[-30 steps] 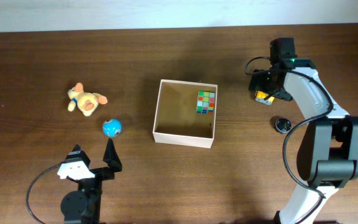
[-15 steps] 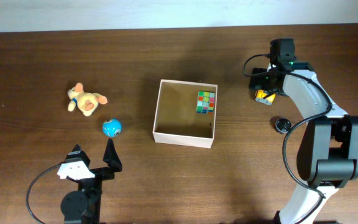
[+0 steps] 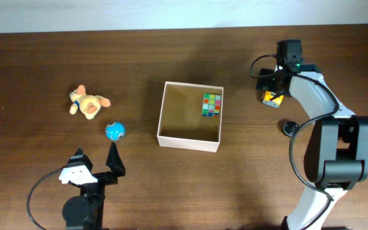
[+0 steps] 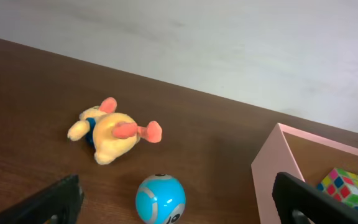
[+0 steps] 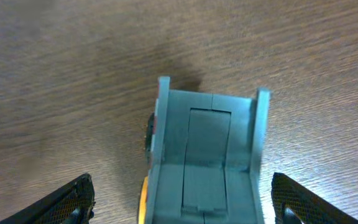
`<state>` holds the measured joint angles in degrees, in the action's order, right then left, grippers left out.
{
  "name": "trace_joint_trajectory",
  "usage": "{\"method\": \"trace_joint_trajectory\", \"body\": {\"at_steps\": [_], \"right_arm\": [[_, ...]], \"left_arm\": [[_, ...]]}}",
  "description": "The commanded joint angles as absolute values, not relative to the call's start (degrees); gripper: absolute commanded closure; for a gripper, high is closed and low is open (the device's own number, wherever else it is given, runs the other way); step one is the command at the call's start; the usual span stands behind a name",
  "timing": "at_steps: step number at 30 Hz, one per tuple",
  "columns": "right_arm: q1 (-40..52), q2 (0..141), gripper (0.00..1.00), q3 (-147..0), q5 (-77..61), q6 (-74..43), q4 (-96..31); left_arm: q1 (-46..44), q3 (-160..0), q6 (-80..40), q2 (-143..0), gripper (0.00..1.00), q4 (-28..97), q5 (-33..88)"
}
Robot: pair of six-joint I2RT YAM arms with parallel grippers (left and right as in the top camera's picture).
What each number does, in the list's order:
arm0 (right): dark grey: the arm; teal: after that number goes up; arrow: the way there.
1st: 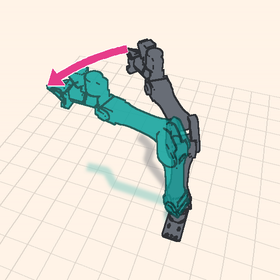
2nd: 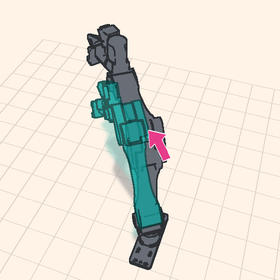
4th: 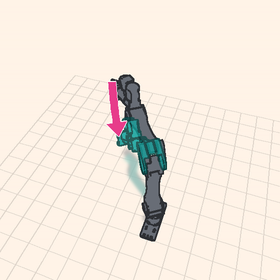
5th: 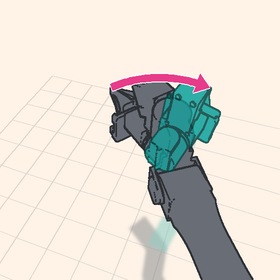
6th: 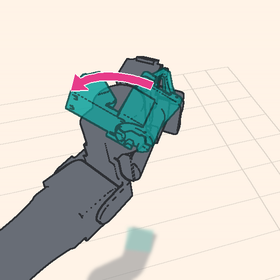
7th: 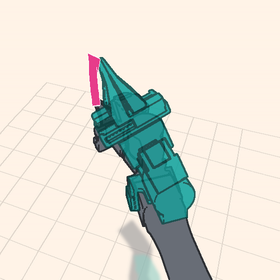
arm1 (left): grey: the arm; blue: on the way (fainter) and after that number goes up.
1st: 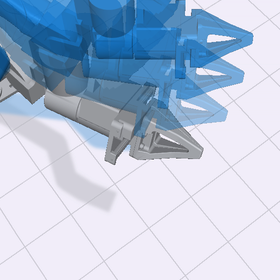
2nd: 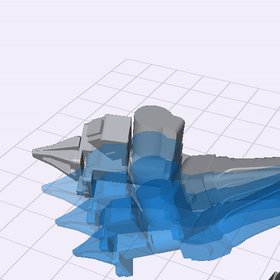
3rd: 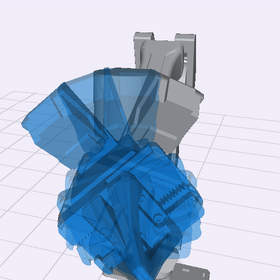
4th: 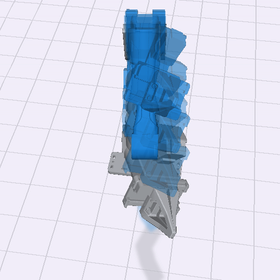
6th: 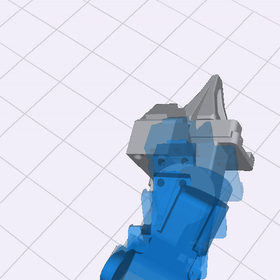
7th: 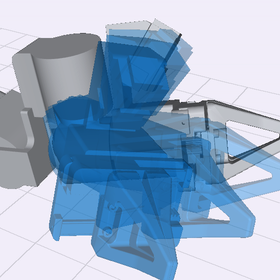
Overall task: Pack container
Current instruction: 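Move the right gripper over the yellow toy truck and lower, then close the right gripper on the truck's grey bed and lift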
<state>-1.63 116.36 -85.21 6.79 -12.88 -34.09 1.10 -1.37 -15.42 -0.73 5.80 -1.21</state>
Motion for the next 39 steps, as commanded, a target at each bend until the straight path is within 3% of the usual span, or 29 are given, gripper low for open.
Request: {"method": "trace_joint_trajectory", "body": {"at_steps": [1,5,20,30,39], "right_arm": [[-2.00,118.39,0.15,-84.79,8.36,-13.63,-33.63],[-2.02,118.45,0.15,-84.79,8.64,-14.02,-32.93],[-2.00,118.45,0.45,-84.79,10.79,-16.60,-33.87],[-2.00,118.45,0.55,-84.79,10.76,-16.27,-35.09],[-1.96,118.43,0.56,-84.86,10.76,-14.79,-35.38]], "left_arm": [[1.41,-1.02,-14.48,-0.30,0.01,5.63,-0.38],[1.41,-1.02,-14.48,-0.30,0.01,5.63,-0.38],[1.41,-1.02,-14.48,-0.30,0.01,5.63,-0.38],[1.41,-1.02,-14.48,-0.30,0.01,5.63,-0.38],[1.41,-1.02,-14.48,-0.30,0.01,5.63,-0.38]]}}
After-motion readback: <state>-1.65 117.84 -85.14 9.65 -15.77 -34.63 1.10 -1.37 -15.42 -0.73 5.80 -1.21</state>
